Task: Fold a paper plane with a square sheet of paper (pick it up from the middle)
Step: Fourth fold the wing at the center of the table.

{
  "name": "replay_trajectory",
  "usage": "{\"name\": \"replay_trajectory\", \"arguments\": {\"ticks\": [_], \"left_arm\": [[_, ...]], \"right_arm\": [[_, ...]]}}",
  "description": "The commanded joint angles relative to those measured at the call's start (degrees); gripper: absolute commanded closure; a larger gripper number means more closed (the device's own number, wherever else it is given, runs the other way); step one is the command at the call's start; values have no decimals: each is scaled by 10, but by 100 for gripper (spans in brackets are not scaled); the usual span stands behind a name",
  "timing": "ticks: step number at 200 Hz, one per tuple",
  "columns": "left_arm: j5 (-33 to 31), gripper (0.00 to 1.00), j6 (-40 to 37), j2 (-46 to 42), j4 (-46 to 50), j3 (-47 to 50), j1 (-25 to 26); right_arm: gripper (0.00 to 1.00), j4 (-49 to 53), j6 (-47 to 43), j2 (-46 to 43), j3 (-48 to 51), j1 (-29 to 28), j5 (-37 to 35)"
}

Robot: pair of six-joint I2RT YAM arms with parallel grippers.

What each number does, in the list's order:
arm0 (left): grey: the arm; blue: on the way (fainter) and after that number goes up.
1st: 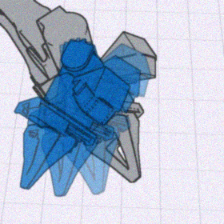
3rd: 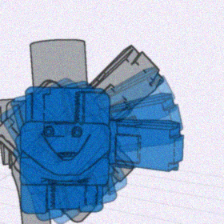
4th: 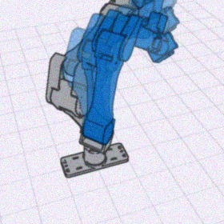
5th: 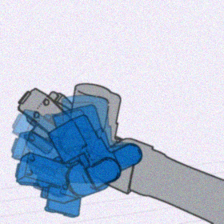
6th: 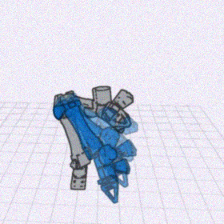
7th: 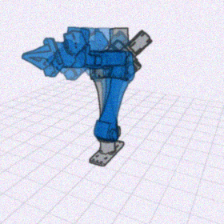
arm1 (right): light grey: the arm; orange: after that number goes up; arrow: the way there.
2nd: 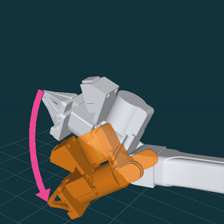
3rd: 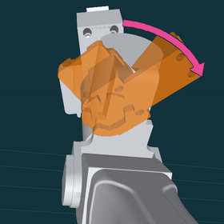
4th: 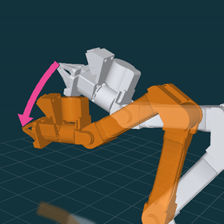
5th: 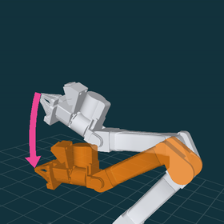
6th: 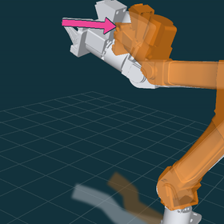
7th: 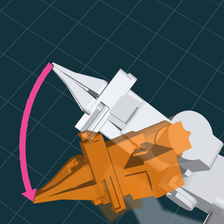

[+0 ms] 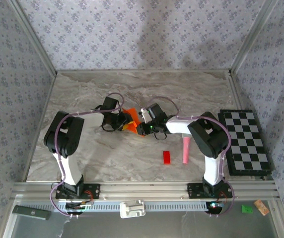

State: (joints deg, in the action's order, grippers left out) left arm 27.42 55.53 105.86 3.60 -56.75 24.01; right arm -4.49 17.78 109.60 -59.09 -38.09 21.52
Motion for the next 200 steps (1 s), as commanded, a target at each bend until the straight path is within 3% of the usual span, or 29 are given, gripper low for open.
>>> {"name": "replay_trajectory", "arguments": {"ticks": [1, 116, 200], "left_arm": [[-14, 59, -10, 18, 51, -2, 5], [-13, 59, -12, 20, 59, 0, 5], [-13, 58, -12, 22, 62, 1, 6]], "right_arm": [[75, 31, -17, -2, -16, -6, -37], [74, 44, -43, -15, -31, -31, -134], [76, 35, -69, -16, -34, -38, -157]]}}
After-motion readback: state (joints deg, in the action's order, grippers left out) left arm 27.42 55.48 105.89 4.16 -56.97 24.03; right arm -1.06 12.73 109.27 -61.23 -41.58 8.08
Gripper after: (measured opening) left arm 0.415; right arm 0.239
